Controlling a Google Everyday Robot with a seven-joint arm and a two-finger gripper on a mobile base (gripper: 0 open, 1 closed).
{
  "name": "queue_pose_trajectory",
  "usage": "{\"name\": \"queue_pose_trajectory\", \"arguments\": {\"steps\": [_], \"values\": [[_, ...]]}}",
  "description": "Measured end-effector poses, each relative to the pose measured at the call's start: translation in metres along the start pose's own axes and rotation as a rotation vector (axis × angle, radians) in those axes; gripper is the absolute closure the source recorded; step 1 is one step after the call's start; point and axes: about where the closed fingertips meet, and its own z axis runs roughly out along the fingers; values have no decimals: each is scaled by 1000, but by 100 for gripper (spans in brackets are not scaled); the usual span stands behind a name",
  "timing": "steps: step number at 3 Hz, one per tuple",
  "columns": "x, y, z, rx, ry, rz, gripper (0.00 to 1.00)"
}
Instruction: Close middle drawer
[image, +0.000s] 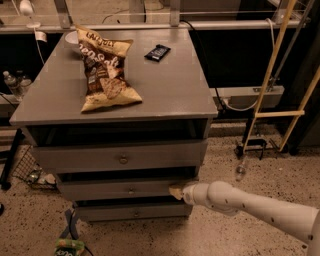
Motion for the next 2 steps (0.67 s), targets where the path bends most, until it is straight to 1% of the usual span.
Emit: {"name": "queue_pose_trajectory", "arguments": {"steps": [1,2], "values": [[12,-7,-11,15,35,21,100],[36,-20,-32,52,97,67,100]]}}
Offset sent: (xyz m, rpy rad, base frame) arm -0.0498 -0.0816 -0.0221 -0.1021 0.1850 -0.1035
